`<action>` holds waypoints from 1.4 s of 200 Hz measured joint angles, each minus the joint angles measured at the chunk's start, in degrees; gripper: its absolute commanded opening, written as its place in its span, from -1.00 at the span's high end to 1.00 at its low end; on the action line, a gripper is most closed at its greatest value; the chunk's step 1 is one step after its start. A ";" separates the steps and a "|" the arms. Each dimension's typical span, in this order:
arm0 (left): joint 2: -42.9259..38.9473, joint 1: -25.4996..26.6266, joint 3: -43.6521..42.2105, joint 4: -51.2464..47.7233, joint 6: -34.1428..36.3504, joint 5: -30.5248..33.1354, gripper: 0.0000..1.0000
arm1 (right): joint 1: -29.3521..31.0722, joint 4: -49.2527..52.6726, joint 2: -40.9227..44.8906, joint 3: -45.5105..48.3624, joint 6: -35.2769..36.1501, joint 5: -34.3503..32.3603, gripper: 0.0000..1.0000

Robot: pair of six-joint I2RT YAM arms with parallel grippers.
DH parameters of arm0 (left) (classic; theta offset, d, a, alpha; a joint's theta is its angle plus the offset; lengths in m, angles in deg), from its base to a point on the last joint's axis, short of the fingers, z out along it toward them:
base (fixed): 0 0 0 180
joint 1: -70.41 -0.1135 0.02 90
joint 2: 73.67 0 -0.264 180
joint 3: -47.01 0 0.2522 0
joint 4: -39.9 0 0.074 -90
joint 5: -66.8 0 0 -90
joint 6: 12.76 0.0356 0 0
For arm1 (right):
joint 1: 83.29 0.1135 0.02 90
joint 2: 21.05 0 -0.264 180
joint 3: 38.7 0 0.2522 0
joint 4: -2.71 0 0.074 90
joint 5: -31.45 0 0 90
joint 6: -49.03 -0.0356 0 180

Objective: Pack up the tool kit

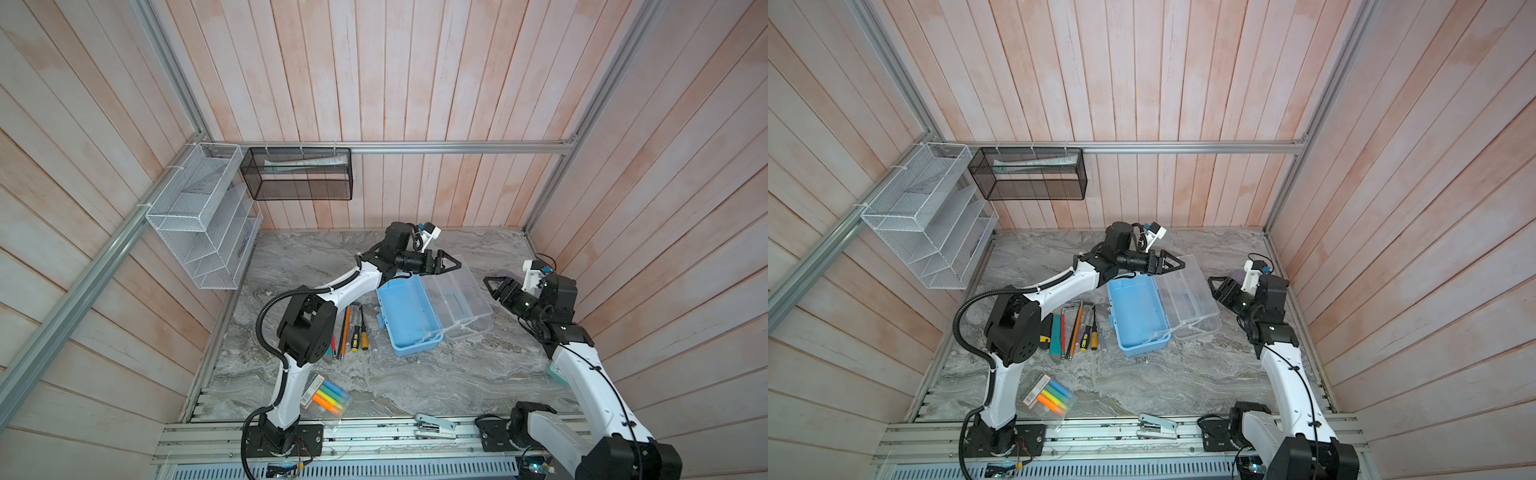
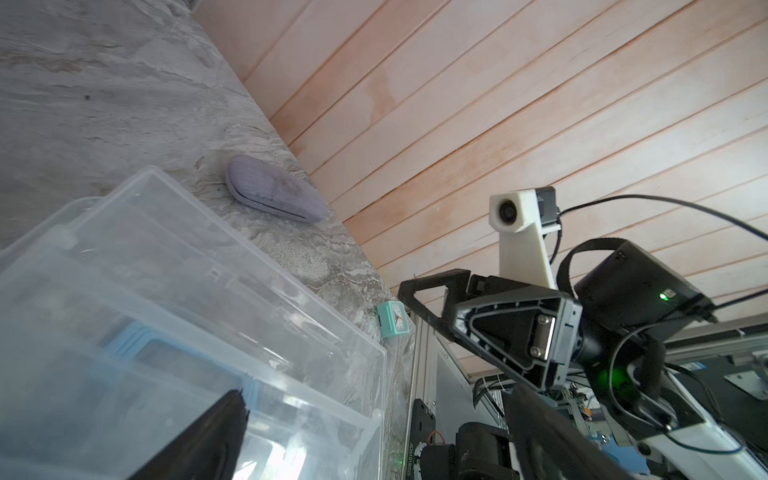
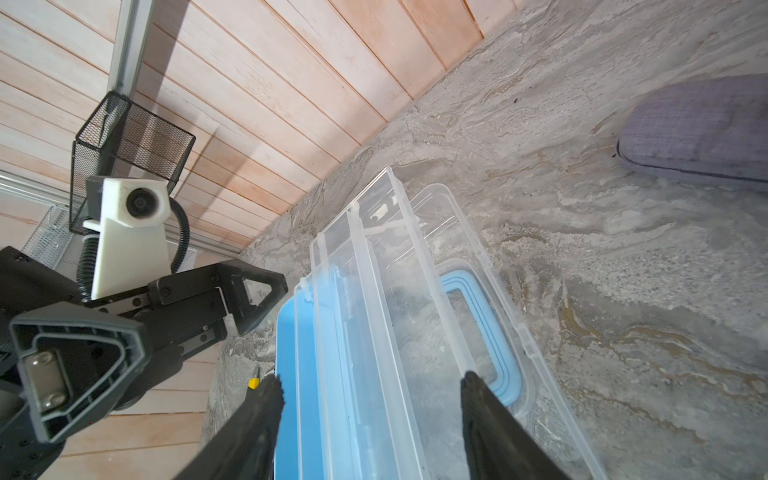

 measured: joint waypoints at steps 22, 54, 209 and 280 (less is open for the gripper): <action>-7.72 -1.77 -6.75 -3.13 2.93 8.00 -1.00 | 5.62 2.23 0.02 -2.38 1.77 -4.74 -0.32; -21.62 -4.11 -18.67 -8.63 7.52 24.13 -0.99 | 20.37 3.34 -0.94 -7.72 5.09 -14.86 -0.27; -43.23 -12.85 -52.98 -26.21 5.92 56.48 0.19 | 37.09 -0.42 -16.46 -9.99 8.46 -23.80 -0.16; -37.18 -12.85 -53.46 -24.59 4.26 56.26 0.34 | 37.09 -1.51 -19.85 -9.99 8.44 -23.30 -0.15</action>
